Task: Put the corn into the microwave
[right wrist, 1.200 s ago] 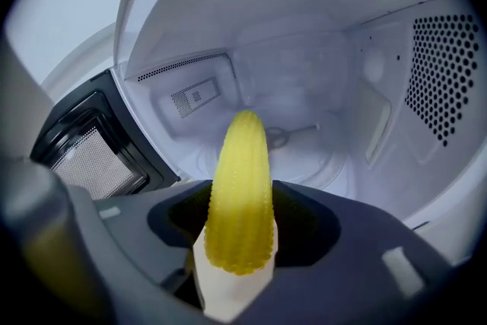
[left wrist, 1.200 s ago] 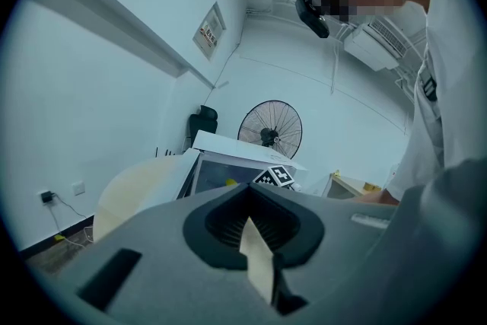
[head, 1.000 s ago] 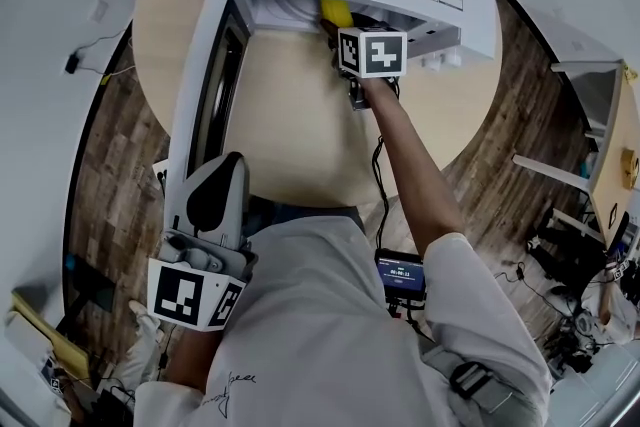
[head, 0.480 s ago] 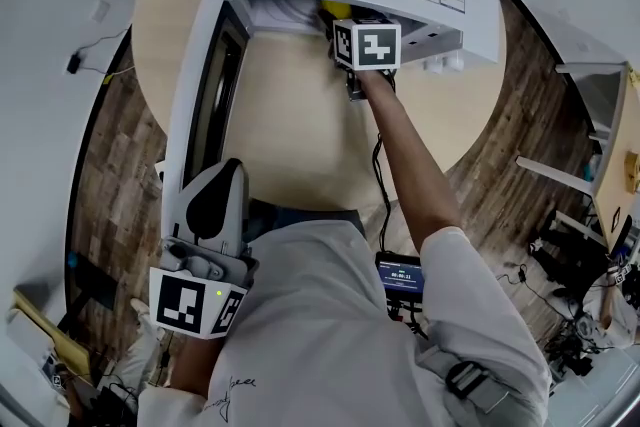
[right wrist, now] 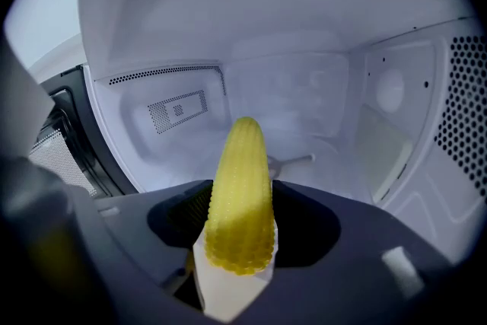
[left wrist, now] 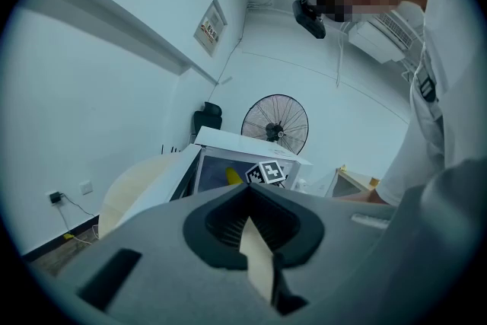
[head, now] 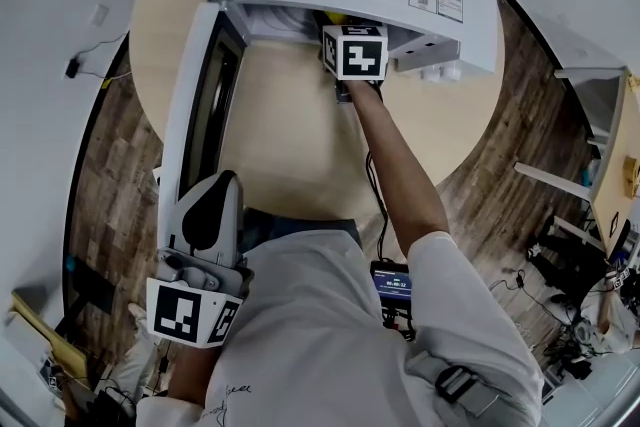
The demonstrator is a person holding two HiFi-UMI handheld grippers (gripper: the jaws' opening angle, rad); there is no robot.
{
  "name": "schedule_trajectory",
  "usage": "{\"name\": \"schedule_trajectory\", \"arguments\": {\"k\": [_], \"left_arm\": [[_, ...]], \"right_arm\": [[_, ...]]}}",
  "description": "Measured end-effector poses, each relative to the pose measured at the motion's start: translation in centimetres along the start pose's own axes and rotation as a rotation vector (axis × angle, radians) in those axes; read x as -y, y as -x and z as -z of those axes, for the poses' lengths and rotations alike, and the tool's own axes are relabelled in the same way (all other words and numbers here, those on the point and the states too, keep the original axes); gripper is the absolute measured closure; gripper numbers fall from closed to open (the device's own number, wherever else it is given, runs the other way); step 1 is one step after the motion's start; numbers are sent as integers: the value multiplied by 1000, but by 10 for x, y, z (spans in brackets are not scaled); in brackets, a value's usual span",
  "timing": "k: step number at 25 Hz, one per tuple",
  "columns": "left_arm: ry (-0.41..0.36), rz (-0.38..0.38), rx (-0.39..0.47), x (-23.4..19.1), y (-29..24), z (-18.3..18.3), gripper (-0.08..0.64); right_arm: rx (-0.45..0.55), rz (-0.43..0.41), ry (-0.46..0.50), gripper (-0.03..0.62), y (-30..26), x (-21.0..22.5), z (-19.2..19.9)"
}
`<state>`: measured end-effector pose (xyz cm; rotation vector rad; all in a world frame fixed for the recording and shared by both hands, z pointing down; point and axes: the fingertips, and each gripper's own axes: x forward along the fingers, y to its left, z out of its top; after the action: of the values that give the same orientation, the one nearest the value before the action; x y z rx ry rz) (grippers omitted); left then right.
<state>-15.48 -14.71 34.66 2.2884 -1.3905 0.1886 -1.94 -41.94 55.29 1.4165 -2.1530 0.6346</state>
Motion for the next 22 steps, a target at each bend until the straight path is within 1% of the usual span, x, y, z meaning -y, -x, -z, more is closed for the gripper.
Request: {"name": "schedule_trajectory", "arguments": {"k": [5, 11, 15, 19, 22], "left_arm": [[3, -4, -2, -2, -1, -2, 571], [12, -12, -8, -4, 0, 1, 571], [8, -14, -15, -7, 2, 1, 571], [12, -2, -17, -2, -1, 3, 571], [9, 1, -20, -3, -1, 3, 571]], "right_arm": [[51, 52, -3, 334, -3, 4, -3], [83, 94, 37, 334, -8, 7, -8], [103, 110, 46, 334, -12, 3, -13], [122, 128, 79, 334, -12, 5, -17], [134, 158, 100, 333, -13, 6, -17]]}}
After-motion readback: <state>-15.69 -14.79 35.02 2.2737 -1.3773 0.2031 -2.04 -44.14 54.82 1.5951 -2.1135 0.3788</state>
